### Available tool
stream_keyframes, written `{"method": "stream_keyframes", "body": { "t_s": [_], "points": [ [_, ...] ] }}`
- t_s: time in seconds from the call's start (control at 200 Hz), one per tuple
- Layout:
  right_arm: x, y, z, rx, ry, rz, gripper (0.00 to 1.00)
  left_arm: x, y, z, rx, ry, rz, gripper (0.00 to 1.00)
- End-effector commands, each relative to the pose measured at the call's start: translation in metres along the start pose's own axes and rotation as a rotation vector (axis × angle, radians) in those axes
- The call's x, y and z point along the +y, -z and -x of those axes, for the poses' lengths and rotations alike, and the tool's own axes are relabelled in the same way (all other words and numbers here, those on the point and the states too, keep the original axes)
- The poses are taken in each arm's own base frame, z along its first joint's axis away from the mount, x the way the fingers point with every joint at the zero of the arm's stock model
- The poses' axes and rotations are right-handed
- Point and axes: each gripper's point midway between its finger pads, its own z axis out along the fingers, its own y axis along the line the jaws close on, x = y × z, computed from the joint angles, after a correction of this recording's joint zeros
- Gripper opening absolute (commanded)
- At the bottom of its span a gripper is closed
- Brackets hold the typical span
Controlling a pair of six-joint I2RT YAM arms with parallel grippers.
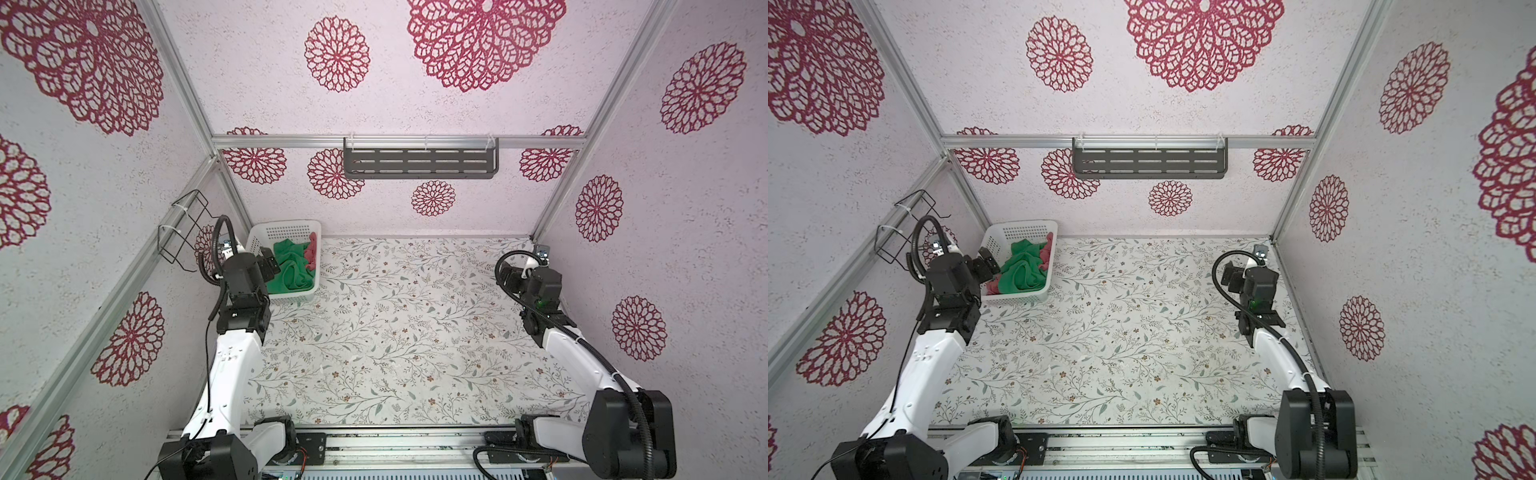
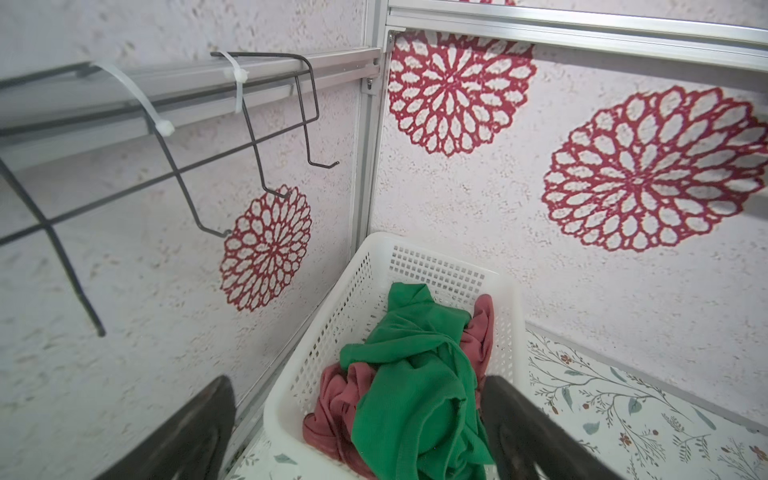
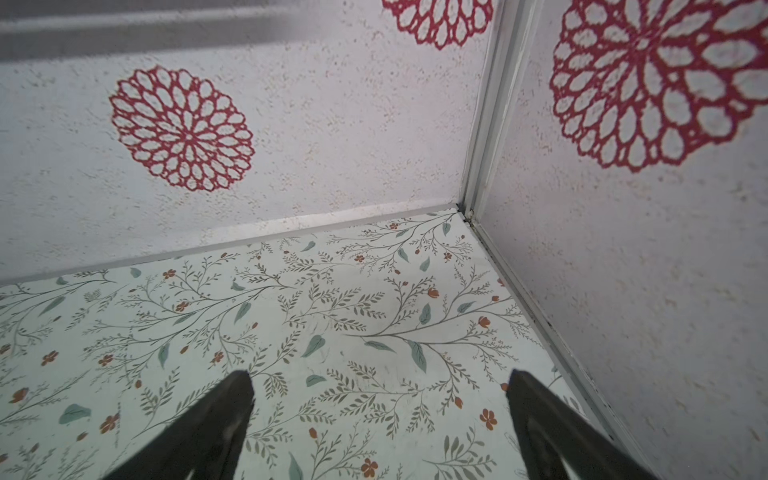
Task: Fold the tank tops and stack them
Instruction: 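Reach the left gripper into the basket and grasp the green tank top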
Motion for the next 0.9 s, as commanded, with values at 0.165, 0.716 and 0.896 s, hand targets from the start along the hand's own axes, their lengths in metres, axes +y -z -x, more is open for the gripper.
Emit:
{"method": "stream_keyframes", "body": {
  "t_s": [0.165,0.716,0.896],
  "points": [
    [0.029,0.030,-0.070,0.394,-0.007,0.032,0.99,-0.021,-0.039,-0.129,0.568,-0.133,-0.031,0.93],
    [0.043,0.058,-0.092,0.444,0.038,0.106,0.99,-0.065,-0.123,-0.164,0.718,-0.146,-0.083,0.10],
    [0.049,0.058,-0.089,0.454,0.038,0.134,0.98,-0.077,-0.099,-0.113,0.627,-0.153,-0.140,0.00]
  ]
}}
